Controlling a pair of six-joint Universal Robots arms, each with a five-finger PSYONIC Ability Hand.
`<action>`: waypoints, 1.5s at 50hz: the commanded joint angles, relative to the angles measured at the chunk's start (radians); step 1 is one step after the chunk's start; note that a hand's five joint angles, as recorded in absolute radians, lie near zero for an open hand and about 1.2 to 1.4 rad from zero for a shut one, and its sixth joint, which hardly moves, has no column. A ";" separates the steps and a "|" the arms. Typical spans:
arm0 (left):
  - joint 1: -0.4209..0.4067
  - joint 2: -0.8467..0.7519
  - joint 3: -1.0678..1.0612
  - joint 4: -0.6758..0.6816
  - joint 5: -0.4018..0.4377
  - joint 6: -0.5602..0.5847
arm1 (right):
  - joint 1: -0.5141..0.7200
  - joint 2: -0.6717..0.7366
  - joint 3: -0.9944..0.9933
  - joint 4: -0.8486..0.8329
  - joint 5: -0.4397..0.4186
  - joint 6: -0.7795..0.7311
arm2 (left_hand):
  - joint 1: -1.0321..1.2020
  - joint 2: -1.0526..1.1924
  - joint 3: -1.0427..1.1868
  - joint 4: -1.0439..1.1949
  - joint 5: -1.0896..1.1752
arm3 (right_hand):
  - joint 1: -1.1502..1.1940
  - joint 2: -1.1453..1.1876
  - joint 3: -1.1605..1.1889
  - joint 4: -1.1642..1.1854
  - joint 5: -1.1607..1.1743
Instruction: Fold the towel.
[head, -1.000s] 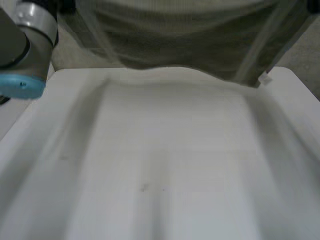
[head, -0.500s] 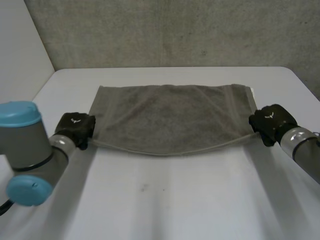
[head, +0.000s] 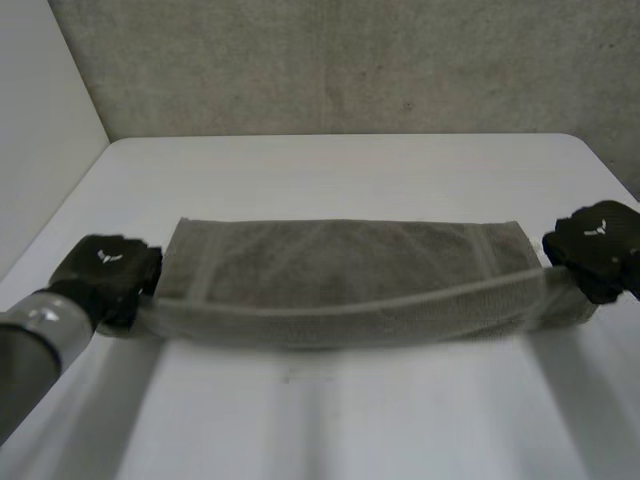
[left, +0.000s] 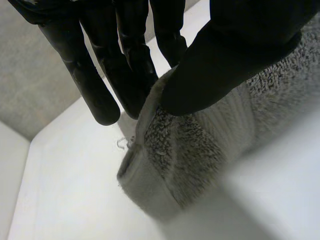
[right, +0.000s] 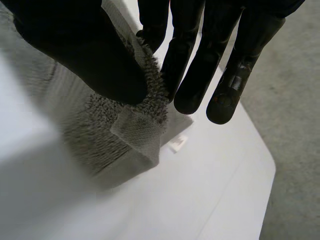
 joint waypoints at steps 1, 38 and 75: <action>-0.039 -0.336 0.288 0.137 0.010 -0.004 | 0.067 0.258 -0.153 -0.195 0.083 0.101 | 0.224 0.178 0.180 0.179 0.187 | 0.003 0.183 0.181 0.179 0.186; -0.089 -0.762 0.852 0.143 -0.005 -0.019 | 0.202 0.598 -0.505 -0.525 0.275 0.222 | -0.998 -1.044 -1.042 -1.043 -1.035 | -1.219 -1.039 -1.041 -1.043 -1.035; -0.074 -0.225 0.085 0.341 -0.001 -0.322 | 0.008 0.396 0.013 -0.465 0.096 0.324 | -0.998 -1.044 -1.042 -1.043 -1.035 | -0.613 -0.433 -0.435 -0.437 -0.429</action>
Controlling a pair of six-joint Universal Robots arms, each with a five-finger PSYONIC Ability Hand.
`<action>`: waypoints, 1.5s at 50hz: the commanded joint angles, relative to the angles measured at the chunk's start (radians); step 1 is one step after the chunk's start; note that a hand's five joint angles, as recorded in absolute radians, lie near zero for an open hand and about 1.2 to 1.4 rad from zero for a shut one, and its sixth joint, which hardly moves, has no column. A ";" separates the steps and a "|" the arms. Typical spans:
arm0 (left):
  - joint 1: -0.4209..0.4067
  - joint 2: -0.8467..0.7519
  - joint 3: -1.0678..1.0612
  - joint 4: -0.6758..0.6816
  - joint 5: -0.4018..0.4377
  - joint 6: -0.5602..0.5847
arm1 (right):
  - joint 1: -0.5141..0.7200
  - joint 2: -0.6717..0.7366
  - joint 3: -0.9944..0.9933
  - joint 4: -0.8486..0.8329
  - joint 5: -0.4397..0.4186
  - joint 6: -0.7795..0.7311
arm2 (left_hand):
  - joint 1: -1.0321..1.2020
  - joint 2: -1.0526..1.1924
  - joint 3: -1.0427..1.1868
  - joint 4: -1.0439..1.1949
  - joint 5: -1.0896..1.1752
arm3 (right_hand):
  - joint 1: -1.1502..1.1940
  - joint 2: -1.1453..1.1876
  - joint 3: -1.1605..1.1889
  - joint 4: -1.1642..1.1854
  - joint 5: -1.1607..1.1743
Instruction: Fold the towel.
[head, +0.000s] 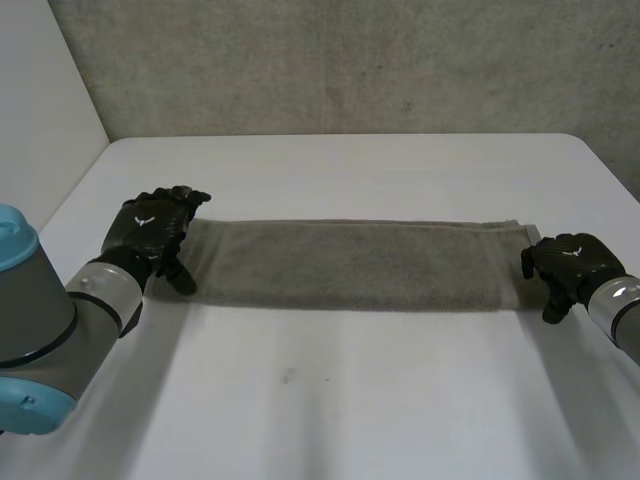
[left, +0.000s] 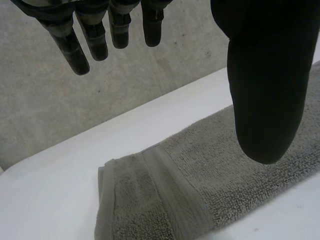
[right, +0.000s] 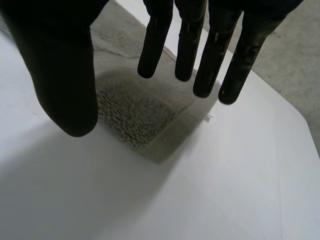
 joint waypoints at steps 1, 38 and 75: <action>-0.001 -0.007 -0.007 0.021 0.000 0.004 | -0.027 0.085 0.003 -0.130 -0.018 0.007 | 0.002 0.009 0.005 0.006 -0.032 | 0.144 0.225 0.224 0.225 0.233; -0.001 -0.003 -0.029 0.037 0.001 0.004 | -0.210 0.036 -0.238 -0.105 0.040 -0.174 | 0.002 0.009 0.005 0.006 -0.032 | 0.759 0.840 0.839 0.840 0.848; 0.006 0.014 -0.057 0.038 0.003 0.004 | 0.783 0.275 -0.448 -0.104 0.137 0.059 | 0.002 0.009 0.005 0.006 -0.032 | -0.462 -0.381 -0.382 -0.381 -0.373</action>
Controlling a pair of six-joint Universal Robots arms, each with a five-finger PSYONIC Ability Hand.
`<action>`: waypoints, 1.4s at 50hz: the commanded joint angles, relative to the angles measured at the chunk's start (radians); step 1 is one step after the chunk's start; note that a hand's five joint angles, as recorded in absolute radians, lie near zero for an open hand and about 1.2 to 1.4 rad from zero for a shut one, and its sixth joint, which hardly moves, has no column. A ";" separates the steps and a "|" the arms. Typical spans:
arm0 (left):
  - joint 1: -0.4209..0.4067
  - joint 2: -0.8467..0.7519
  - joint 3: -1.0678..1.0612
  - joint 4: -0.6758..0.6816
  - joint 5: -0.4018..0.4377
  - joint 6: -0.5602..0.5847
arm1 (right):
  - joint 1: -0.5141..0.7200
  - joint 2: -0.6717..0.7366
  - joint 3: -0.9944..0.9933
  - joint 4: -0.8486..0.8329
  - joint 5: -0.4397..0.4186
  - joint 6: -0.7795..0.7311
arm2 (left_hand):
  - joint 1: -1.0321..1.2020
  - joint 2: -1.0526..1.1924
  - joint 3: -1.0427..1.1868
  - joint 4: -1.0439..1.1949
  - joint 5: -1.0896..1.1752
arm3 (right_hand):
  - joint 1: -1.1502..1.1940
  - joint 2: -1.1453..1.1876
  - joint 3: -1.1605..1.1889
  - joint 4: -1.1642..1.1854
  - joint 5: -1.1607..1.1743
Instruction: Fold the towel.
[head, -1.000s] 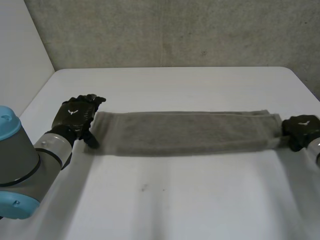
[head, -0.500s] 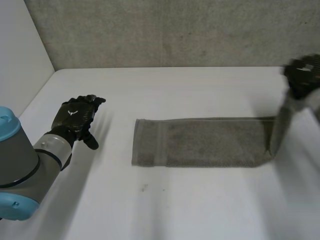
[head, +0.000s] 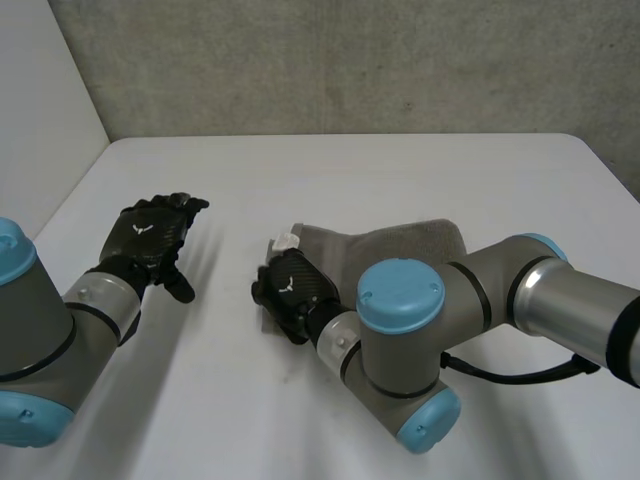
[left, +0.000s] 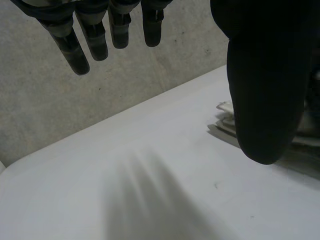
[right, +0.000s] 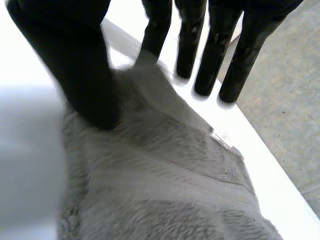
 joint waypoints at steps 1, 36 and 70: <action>0.000 0.000 -0.004 0.002 0.001 0.000 | -0.068 -0.194 0.102 0.005 0.072 0.127 | 0.002 0.010 0.006 0.006 -0.032 | -0.699 -0.535 -0.563 -0.562 -0.606; -0.016 -0.003 -0.012 0.000 -0.001 0.000 | -0.575 -0.372 0.581 -0.119 -0.026 0.232 | 0.002 0.010 0.006 0.006 -0.032 | 0.523 0.686 0.659 0.660 0.616; -0.016 0.024 -0.010 -0.002 -0.005 -0.005 | -0.029 -0.166 0.127 0.025 0.003 0.174 | 0.002 0.010 0.006 0.006 -0.032 | -0.249 -0.085 -0.112 -0.112 -0.155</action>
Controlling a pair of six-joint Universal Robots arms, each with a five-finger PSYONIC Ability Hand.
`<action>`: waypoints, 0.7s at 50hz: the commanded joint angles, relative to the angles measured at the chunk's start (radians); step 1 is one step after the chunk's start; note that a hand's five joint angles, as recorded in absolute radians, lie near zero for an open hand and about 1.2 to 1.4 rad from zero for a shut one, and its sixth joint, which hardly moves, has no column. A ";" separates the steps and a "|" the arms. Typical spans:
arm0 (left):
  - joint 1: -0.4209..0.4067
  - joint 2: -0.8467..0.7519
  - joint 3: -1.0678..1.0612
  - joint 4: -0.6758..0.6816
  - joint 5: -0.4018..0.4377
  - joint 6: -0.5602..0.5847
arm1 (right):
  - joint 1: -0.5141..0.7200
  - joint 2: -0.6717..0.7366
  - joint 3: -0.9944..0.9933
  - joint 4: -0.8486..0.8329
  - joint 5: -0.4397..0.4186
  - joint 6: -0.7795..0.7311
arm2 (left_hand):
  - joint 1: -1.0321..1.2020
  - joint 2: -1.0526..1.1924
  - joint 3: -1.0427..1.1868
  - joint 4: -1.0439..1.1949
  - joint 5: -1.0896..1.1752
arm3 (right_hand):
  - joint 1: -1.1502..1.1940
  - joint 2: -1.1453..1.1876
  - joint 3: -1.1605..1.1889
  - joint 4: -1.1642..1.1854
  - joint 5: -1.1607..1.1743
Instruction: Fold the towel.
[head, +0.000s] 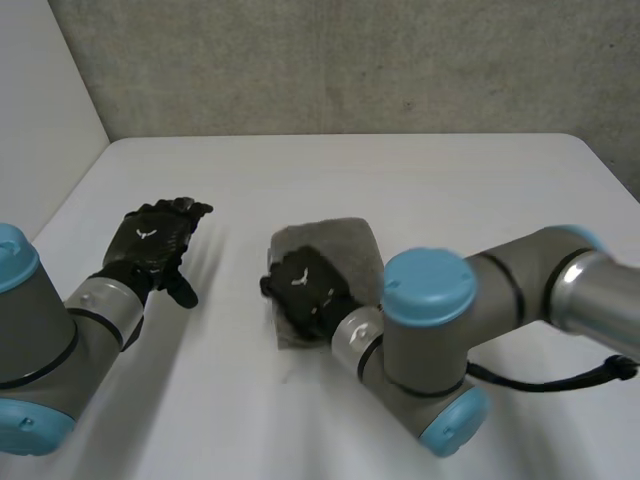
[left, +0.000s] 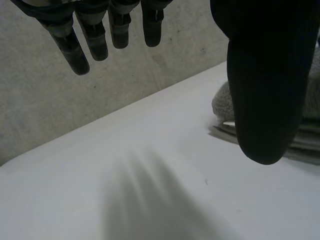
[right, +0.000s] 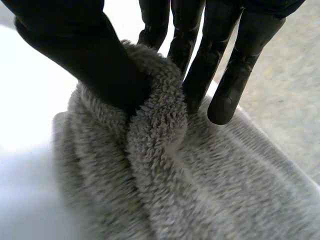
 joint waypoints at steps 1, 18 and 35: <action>-0.005 0.015 0.017 -0.005 -0.003 -0.004 | 0.001 -0.056 0.026 0.011 0.028 0.011 | 0.002 0.010 0.006 0.006 -0.032 | -0.687 -0.523 -0.523 -0.522 -0.539; -0.187 -0.079 0.426 -0.250 -0.027 -0.246 | -0.246 -0.384 0.130 0.042 0.124 0.422 | 0.002 0.010 0.006 0.006 -0.032 | -1.135 -0.970 -0.971 -0.970 -0.986; -0.359 -0.540 0.817 -0.523 -0.223 -0.277 | -0.301 -0.205 0.040 0.235 0.006 0.458 | 0.002 0.010 0.006 0.006 -0.032 | -1.135 -0.970 -0.971 -0.970 -0.986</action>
